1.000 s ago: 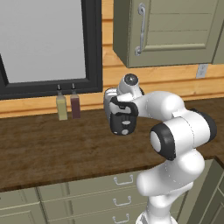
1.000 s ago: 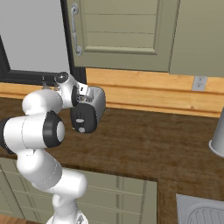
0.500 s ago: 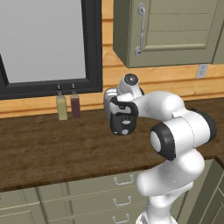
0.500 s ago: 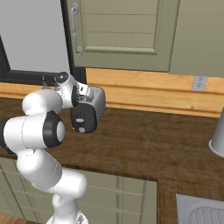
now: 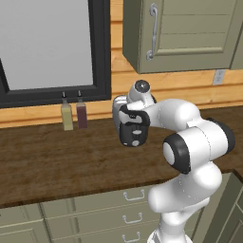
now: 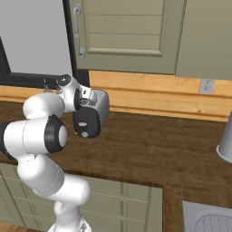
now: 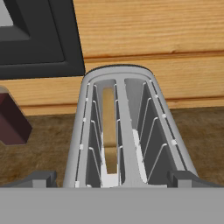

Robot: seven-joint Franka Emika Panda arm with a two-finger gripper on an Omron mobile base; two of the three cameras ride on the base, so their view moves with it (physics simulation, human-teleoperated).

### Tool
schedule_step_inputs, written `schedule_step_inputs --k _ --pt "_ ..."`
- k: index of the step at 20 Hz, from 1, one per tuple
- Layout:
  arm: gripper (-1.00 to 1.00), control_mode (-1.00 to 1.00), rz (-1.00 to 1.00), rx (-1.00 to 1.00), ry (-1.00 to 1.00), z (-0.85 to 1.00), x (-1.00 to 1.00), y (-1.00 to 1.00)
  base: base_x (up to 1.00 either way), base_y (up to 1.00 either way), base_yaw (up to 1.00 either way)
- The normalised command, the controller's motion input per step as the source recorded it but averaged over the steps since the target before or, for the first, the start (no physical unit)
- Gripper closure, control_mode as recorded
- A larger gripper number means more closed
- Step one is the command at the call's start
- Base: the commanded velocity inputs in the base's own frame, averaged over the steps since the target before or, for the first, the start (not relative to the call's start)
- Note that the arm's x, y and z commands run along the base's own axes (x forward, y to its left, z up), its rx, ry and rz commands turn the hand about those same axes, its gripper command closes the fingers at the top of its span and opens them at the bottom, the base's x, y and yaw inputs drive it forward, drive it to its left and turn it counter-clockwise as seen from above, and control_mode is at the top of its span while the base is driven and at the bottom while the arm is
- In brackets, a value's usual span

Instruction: Start the toaster. Once the lever pops up, take the bread to the plate on the dining counter.

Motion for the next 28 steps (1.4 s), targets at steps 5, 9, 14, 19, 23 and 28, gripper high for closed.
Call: schedule_step_inputs --k 5,9,14,19,23,28 --pt "-1.00 -1.00 0.00 0.00 0.00 0.00 0.00 0.00 0.00 0.00 0.00" --pt "-1.00 -1.00 0.00 0.00 0.00 0.00 0.00 0.00 0.00 0.00 0.00" --pt "-1.00 -1.00 0.00 0.00 0.00 0.00 0.00 0.00 0.00 0.00 0.00" --pt "-1.00 -1.00 0.00 0.00 0.00 0.00 0.00 0.00 0.00 0.00 0.00" --pt "-1.00 -1.00 0.00 0.00 0.00 0.00 0.00 0.00 0.00 0.00 0.00" --pt "-1.00 -1.00 0.00 0.00 0.00 0.00 0.00 0.00 0.00 0.00 0.00"
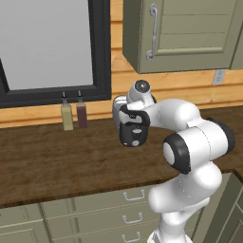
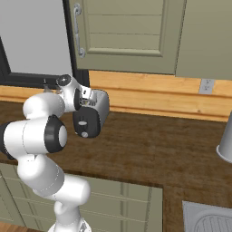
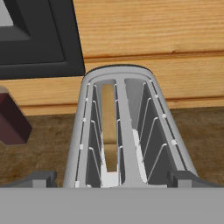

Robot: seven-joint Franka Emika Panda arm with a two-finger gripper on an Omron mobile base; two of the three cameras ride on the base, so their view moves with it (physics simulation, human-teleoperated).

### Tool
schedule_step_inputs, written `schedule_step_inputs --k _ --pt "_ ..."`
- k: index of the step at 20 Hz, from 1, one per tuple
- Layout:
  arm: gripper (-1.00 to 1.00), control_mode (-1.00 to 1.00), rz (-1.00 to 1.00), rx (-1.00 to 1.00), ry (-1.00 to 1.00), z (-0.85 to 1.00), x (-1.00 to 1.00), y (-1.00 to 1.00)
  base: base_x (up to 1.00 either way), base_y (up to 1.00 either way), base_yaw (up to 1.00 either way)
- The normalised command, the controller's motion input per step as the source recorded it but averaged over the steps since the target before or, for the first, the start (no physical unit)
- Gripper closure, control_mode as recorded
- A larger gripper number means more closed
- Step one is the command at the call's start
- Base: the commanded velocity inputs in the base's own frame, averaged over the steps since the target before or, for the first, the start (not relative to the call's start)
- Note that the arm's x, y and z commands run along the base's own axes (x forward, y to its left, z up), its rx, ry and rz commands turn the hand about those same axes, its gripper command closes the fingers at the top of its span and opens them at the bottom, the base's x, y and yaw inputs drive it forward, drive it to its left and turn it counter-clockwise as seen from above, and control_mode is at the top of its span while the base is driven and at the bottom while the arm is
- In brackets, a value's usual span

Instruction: Start the toaster. Once the lever pops up, take the bread to the plate on the dining counter.

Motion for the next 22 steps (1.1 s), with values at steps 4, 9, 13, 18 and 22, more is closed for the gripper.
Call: schedule_step_inputs --k 4,9,13,18,22 --pt "-1.00 -1.00 0.00 0.00 0.00 0.00 0.00 0.00 0.00 0.00 0.00" --pt "-1.00 -1.00 0.00 0.00 0.00 0.00 0.00 0.00 0.00 0.00 0.00" --pt "-1.00 -1.00 0.00 0.00 0.00 0.00 0.00 0.00 0.00 0.00 0.00" --pt "-1.00 -1.00 0.00 0.00 0.00 0.00 0.00 0.00 0.00 0.00 0.00" --pt "-1.00 -1.00 0.00 0.00 0.00 0.00 0.00 0.00 0.00 0.00 0.00"
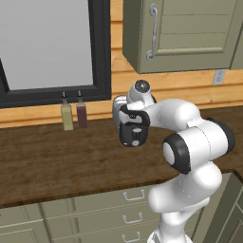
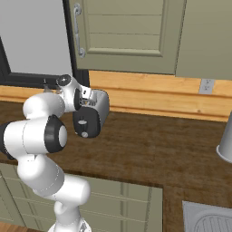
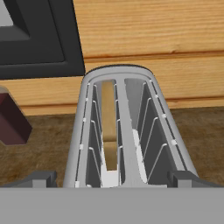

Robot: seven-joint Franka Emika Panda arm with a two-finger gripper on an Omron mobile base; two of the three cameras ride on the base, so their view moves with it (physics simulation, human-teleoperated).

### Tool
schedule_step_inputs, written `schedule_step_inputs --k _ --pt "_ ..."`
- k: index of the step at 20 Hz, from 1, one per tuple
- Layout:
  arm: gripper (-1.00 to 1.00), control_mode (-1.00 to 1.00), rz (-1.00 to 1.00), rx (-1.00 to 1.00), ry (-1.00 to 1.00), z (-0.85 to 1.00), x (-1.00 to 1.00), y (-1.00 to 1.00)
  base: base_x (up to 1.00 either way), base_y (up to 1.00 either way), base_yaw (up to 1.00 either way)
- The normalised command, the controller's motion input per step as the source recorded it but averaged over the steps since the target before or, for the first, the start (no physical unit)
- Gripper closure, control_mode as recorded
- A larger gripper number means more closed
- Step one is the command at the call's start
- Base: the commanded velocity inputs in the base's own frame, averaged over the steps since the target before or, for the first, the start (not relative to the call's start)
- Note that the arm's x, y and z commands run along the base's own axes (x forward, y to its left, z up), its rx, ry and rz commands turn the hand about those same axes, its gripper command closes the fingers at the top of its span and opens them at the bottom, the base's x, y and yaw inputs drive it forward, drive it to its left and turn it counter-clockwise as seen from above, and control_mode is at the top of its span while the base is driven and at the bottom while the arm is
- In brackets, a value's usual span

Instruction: Start the toaster. Once the lever pops up, take the bread to the plate on the dining counter.

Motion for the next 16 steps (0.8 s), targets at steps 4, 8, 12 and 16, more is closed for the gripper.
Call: schedule_step_inputs --k 4,8,12,16 --pt "-1.00 -1.00 0.00 0.00 0.00 0.00 0.00 0.00 0.00 0.00 0.00" --pt "-1.00 -1.00 0.00 0.00 0.00 0.00 0.00 0.00 0.00 0.00 0.00" --pt "-1.00 -1.00 0.00 0.00 0.00 0.00 0.00 0.00 0.00 0.00 0.00" --pt "-1.00 -1.00 0.00 0.00 0.00 0.00 0.00 0.00 0.00 0.00 0.00"
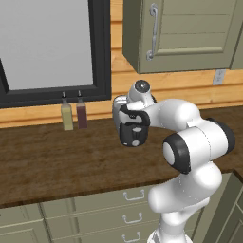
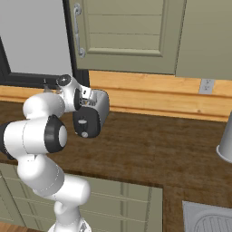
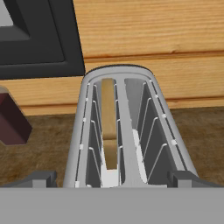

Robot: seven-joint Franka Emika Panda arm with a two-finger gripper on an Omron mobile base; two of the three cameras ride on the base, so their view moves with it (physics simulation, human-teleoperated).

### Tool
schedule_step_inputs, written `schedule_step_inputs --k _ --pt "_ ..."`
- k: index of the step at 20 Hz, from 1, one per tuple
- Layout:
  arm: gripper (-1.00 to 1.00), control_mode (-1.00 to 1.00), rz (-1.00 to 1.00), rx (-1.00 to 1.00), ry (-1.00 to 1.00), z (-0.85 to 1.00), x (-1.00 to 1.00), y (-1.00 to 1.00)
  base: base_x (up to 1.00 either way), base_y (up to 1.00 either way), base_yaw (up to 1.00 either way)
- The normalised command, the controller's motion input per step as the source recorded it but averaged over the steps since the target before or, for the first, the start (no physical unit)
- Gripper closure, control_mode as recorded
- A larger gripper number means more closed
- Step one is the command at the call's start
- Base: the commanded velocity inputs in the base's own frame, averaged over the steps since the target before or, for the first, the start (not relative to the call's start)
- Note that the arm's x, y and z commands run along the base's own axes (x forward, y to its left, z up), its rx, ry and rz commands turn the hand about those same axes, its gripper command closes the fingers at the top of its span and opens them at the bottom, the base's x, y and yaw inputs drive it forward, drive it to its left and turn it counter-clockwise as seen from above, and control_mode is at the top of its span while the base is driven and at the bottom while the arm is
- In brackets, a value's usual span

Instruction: Start the toaster. Once the lever pops up, take the bread to the plate on the dining counter.

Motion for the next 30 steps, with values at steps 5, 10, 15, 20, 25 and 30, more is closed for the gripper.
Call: schedule_step_inputs --k 5,10,15,20,25,30 --pt "-1.00 -1.00 0.00 0.00 0.00 0.00 0.00 0.00 0.00 0.00 0.00" --pt "-1.00 -1.00 0.00 0.00 0.00 0.00 0.00 0.00 0.00 0.00 0.00" --pt "-1.00 -1.00 0.00 0.00 0.00 0.00 0.00 0.00 0.00 0.00 0.00" --pt "-1.00 -1.00 0.00 0.00 0.00 0.00 0.00 0.00 0.00 0.00 0.00" --pt "-1.00 -1.00 0.00 0.00 0.00 0.00 0.00 0.00 0.00 0.00 0.00" --pt "-1.00 -1.00 0.00 0.00 0.00 0.00 0.00 0.00 0.00 0.00 0.00"
